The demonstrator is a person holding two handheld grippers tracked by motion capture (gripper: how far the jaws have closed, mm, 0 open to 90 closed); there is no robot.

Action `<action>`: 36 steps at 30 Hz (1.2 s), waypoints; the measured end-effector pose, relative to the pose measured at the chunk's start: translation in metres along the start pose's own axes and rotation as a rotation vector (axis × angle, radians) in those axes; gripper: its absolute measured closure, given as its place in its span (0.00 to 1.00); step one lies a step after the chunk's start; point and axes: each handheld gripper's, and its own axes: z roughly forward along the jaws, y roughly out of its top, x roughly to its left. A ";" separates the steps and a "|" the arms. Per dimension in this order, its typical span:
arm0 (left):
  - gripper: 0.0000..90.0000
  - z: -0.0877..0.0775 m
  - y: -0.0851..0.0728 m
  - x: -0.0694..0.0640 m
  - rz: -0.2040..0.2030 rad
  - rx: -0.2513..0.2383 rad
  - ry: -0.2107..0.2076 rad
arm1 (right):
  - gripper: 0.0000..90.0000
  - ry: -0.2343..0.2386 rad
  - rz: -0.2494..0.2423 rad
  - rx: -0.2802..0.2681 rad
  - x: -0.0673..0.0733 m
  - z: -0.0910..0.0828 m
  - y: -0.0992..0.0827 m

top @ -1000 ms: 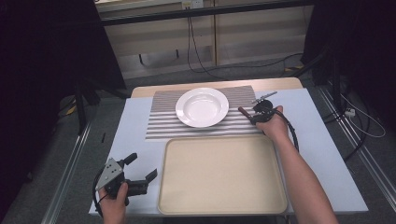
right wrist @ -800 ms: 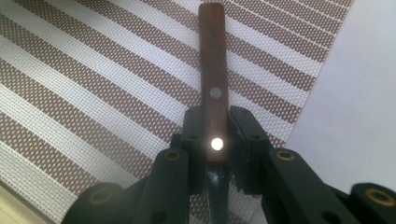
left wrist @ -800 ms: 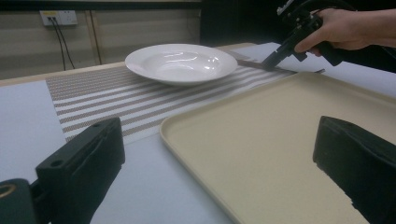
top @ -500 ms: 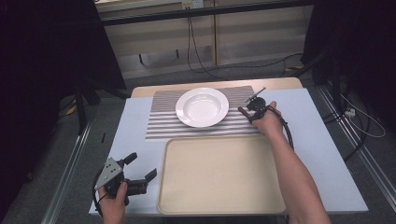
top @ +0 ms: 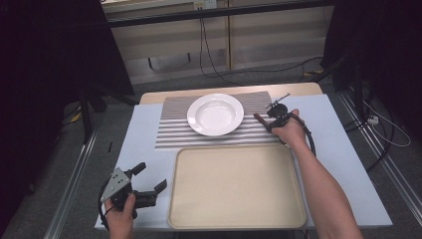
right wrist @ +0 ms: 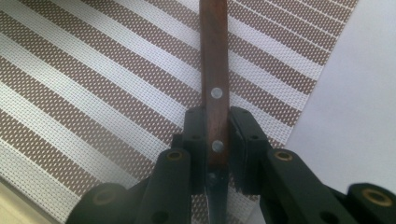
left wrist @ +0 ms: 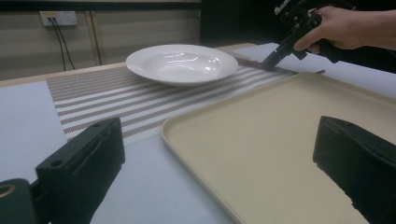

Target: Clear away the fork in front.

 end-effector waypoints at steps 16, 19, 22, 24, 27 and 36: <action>0.03 0.000 0.001 0.002 -0.005 -0.008 0.006 | 0.87 0.015 0.118 -0.227 -0.023 -0.043 -0.013; 0.03 0.000 0.001 0.002 -0.012 -0.013 0.005 | 0.87 0.020 0.118 -0.260 -0.024 -0.049 -0.016; 0.03 0.000 0.001 0.001 -0.010 -0.014 0.007 | 0.87 0.031 0.118 -0.288 -0.023 -0.055 -0.018; 0.03 0.001 0.001 0.001 -0.007 -0.013 0.006 | 0.87 0.045 0.115 -0.308 -0.022 -0.059 -0.018; 0.03 0.001 0.001 0.001 -0.008 -0.010 0.002 | 0.87 0.054 0.107 -0.351 -0.019 -0.069 -0.019; 0.03 0.005 0.003 -0.002 -0.011 -0.002 -0.012 | 0.87 0.160 0.117 -0.534 0.003 -0.102 -0.037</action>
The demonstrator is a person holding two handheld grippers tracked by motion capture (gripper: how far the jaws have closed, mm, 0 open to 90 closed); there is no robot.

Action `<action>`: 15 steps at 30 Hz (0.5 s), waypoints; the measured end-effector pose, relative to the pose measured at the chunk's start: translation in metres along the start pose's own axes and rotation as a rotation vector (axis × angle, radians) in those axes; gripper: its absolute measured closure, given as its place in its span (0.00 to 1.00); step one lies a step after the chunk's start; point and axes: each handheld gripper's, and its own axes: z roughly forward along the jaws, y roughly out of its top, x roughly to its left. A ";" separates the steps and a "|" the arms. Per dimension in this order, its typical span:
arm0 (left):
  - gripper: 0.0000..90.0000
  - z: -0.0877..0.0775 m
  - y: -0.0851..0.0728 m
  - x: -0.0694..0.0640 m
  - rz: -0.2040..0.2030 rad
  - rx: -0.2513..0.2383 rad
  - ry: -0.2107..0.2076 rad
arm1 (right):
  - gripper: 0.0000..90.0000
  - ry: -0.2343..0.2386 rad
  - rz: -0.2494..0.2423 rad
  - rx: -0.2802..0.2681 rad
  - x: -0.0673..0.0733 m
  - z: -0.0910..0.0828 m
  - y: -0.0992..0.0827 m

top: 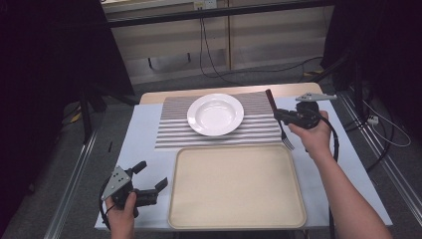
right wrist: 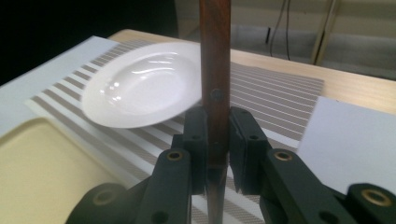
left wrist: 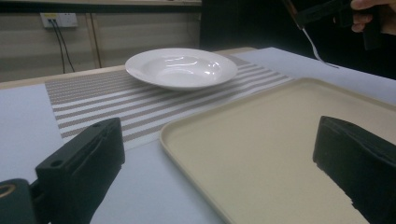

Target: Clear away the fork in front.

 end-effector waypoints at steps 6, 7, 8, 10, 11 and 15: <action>0.03 0.006 0.003 -0.006 -0.005 0.009 -0.030 | 0.87 0.060 0.004 -0.080 0.021 -0.021 -0.014; 0.03 0.007 0.005 -0.007 -0.004 0.012 -0.037 | 0.87 0.069 0.007 -0.096 0.024 -0.024 -0.017; 0.03 0.008 0.006 -0.007 0.004 0.015 -0.041 | 0.87 0.074 0.011 -0.104 0.027 -0.027 -0.020; 0.03 0.010 0.009 -0.008 0.002 0.022 -0.057 | 0.87 0.094 0.020 -0.126 0.032 -0.032 -0.027; 0.03 0.010 0.011 -0.009 0.005 0.024 -0.064 | 0.87 0.105 0.022 -0.132 0.035 -0.033 -0.030; 0.02 0.014 0.019 -0.013 -0.003 0.031 -0.092 | 0.87 0.138 0.017 -0.158 0.049 -0.041 -0.040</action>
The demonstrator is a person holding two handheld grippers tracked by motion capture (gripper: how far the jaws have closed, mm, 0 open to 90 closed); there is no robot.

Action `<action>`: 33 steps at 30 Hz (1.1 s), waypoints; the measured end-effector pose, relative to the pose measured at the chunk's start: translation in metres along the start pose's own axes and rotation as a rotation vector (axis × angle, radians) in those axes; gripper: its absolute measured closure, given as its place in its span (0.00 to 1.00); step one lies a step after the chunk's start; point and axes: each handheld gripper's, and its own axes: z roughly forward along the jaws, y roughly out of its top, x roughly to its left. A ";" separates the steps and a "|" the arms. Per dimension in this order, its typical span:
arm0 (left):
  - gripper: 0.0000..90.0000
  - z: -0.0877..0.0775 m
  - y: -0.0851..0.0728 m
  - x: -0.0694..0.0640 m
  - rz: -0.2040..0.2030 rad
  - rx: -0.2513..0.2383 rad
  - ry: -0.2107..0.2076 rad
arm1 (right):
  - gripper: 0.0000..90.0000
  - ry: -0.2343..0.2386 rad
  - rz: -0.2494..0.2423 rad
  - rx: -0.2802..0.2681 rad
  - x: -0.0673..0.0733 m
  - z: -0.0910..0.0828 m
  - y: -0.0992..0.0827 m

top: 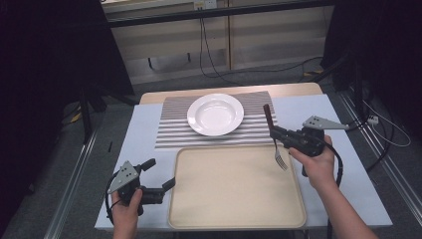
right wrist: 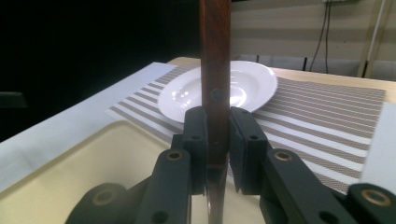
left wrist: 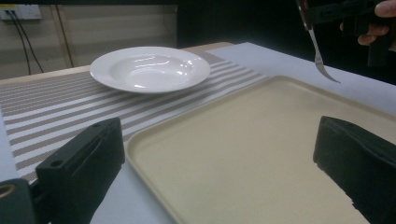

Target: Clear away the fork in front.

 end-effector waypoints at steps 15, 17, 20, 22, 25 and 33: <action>0.02 0.043 0.039 -0.031 0.024 -0.016 -0.115 | 0.87 0.102 -0.026 -0.036 0.044 0.011 -0.017; 0.02 0.050 0.043 -0.035 0.024 -0.022 -0.118 | 0.87 0.112 -0.025 -0.034 0.047 0.013 -0.017; 0.02 0.060 0.049 -0.039 0.012 -0.024 -0.120 | 0.87 0.126 -0.021 -0.035 0.052 0.016 -0.019; 0.02 0.067 0.054 -0.042 0.002 -0.027 -0.117 | 0.87 0.133 -0.028 -0.029 0.055 0.018 -0.019; 0.02 0.076 0.062 -0.047 -0.012 -0.034 -0.114 | 0.87 0.140 -0.035 -0.028 0.060 0.021 -0.020; 0.05 0.099 0.079 -0.058 -0.066 -0.032 -0.150 | 0.87 0.156 -0.047 -0.027 0.072 0.028 -0.022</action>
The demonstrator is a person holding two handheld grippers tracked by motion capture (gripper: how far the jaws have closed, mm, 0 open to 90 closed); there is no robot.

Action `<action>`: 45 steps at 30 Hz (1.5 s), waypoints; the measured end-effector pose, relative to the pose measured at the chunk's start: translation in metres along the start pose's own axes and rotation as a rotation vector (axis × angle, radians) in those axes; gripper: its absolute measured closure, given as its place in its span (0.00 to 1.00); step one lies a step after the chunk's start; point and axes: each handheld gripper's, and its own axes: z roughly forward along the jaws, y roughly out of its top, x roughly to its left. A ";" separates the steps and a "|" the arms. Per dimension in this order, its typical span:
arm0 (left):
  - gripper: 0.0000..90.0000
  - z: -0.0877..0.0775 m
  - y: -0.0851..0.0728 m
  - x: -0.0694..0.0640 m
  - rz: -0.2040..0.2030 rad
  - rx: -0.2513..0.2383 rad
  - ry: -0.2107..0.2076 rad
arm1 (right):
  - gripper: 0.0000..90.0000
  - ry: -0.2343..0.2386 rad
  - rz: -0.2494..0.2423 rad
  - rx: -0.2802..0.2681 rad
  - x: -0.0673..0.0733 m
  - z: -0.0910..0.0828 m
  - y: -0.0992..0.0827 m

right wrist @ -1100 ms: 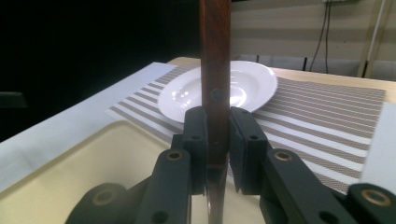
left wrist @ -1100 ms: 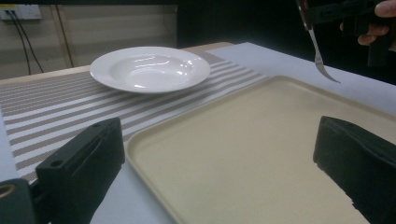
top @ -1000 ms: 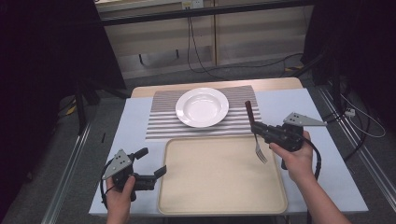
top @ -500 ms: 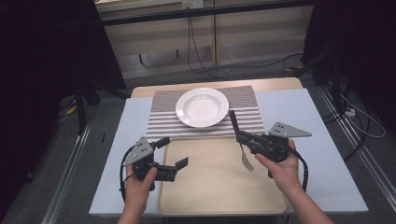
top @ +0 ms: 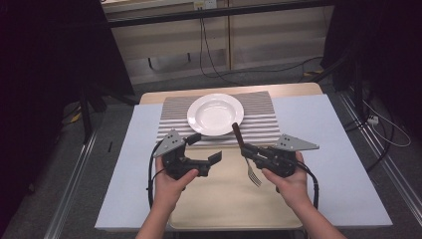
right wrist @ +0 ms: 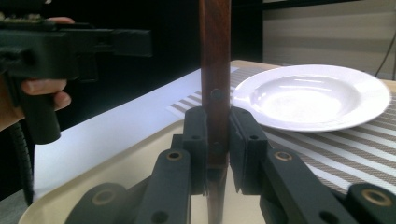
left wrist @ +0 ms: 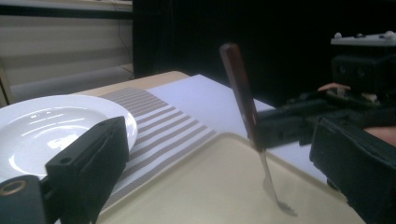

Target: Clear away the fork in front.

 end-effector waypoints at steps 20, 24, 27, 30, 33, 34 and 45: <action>0.68 0.043 -0.001 -0.006 -0.097 0.002 -0.028 | 0.87 0.018 -0.023 0.003 0.013 0.012 -0.003; 0.85 0.043 -0.001 -0.007 -0.142 -0.006 -0.077 | 0.87 0.027 -0.027 0.002 0.015 0.013 -0.002; 0.88 0.041 0.001 -0.007 -0.142 0.012 -0.087 | 0.86 0.018 -0.058 -0.005 0.018 0.014 -0.003; 0.88 0.035 0.003 -0.002 -0.157 0.013 -0.089 | 0.82 0.036 -0.065 -0.003 0.018 0.014 -0.005; 0.88 0.025 0.006 0.005 -0.176 0.022 -0.104 | 0.75 0.022 -0.078 0.003 0.015 0.009 -0.007; 0.88 0.021 0.006 0.007 -0.179 0.026 -0.102 | 0.73 0.017 -0.078 0.009 0.013 0.007 -0.008; 0.89 -0.014 -0.001 0.030 -0.185 0.109 -0.090 | 0.44 -0.074 -0.104 0.005 -0.005 -0.014 -0.018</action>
